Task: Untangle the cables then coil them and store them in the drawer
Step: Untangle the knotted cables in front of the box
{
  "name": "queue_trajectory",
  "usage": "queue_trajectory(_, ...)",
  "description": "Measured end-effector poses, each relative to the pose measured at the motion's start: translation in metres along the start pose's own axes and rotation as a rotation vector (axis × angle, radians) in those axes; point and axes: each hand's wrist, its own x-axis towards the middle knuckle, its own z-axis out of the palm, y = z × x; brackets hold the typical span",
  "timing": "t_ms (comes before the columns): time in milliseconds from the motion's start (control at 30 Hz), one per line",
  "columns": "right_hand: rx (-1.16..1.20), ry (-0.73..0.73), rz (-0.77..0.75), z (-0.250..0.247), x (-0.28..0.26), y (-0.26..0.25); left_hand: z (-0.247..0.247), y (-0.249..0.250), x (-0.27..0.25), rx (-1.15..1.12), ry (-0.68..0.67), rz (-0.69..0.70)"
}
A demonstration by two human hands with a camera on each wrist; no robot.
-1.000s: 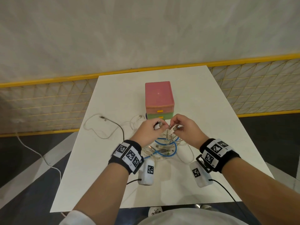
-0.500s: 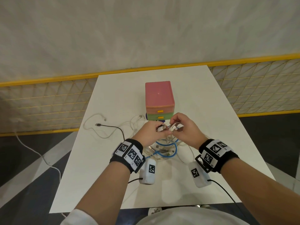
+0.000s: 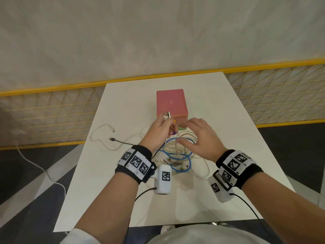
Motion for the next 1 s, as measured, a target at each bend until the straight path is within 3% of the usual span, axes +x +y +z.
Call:
queue_trajectory(67, 0.170, -0.056, -0.085, 0.007, 0.011, -0.007, 0.003, 0.014, -0.001, -0.013, 0.023, 0.080)
queue_trajectory(167, 0.351, -0.179, 0.048, 0.014, 0.015, -0.018, 0.001, 0.029, -0.001, -0.045, 0.116, 0.177)
queue_trajectory(267, 0.285, -0.289, 0.119, 0.013, 0.007, -0.007, -0.015, 0.045, -0.003, -0.345, 0.269, 0.167)
queue_trajectory(333, 0.279, -0.332, 0.153, 0.010, -0.001, 0.006, -0.036, 0.055, -0.006, -0.414, 0.351, 0.156)
queue_trajectory(400, 0.284, -0.339, 0.192, 0.008, -0.004, 0.015, -0.051, 0.055, -0.008, -0.135, 0.370, 0.221)
queue_trajectory(467, 0.289, -0.315, 0.207, 0.006, -0.001, 0.016, -0.051, 0.048, -0.010, 0.290, 0.258, 0.279)
queue_trajectory(600, 0.312, -0.168, 0.170, 0.000, 0.014, 0.002, -0.029, 0.023, -0.017, 0.724, -0.162, 0.096)
queue_trajectory(667, 0.290, -0.180, 0.150, -0.005, 0.019, -0.001, -0.030, 0.018, -0.019, 0.864, -0.212, 0.031)
queue_trajectory(733, 0.266, -0.245, 0.157, -0.005, 0.018, 0.005, -0.043, 0.020, -0.016, 0.895, -0.082, 0.075)
queue_trajectory(833, 0.308, -0.282, 0.179, 0.000, 0.011, 0.015, -0.067, 0.023, -0.010, 0.840, 0.258, 0.167)
queue_trajectory(900, 0.333, -0.268, 0.219, 0.001, 0.010, 0.016, -0.076, 0.020, -0.009, 0.793, 0.462, 0.146)
queue_trajectory(1000, 0.340, -0.252, 0.278, 0.003, 0.013, 0.014, -0.073, 0.013, -0.013, 0.825, 0.556, 0.122)
